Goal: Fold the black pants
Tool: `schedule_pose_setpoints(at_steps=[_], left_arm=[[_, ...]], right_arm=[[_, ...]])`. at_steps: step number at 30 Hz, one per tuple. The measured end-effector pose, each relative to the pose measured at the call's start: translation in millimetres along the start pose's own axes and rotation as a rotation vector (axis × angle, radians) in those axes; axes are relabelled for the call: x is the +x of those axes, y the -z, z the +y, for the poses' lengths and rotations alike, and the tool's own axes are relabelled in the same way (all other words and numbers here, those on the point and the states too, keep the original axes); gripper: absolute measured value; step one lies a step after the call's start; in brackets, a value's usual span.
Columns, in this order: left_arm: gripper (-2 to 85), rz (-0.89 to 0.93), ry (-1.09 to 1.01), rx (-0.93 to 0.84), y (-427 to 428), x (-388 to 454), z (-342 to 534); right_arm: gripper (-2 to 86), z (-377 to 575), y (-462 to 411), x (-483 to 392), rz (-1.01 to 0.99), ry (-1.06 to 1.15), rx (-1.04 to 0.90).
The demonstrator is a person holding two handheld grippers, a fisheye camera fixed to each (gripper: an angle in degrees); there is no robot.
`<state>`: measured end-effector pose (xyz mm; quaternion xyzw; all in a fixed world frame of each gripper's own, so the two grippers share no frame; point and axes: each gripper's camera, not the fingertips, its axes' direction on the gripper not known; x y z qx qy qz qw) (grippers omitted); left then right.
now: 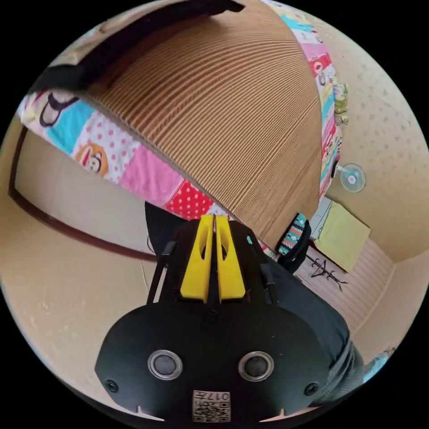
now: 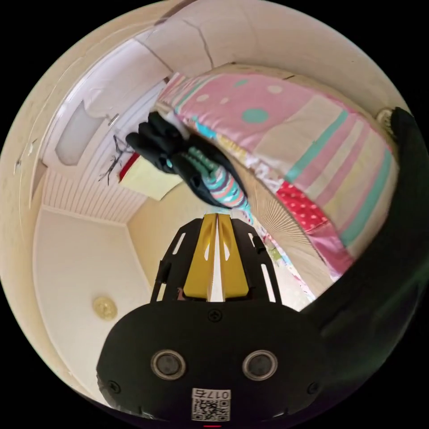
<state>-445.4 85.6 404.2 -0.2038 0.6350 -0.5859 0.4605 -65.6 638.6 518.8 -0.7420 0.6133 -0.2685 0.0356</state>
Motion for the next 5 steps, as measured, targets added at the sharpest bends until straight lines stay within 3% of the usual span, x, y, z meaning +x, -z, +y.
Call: schedule_pose_setpoints(at_steps=[5], left_arm=[[9.2,-0.312,-0.073,0.389,84,19,15]], right_arm=[[0.3,17,-88,-56,0.192,0.151,-0.359]])
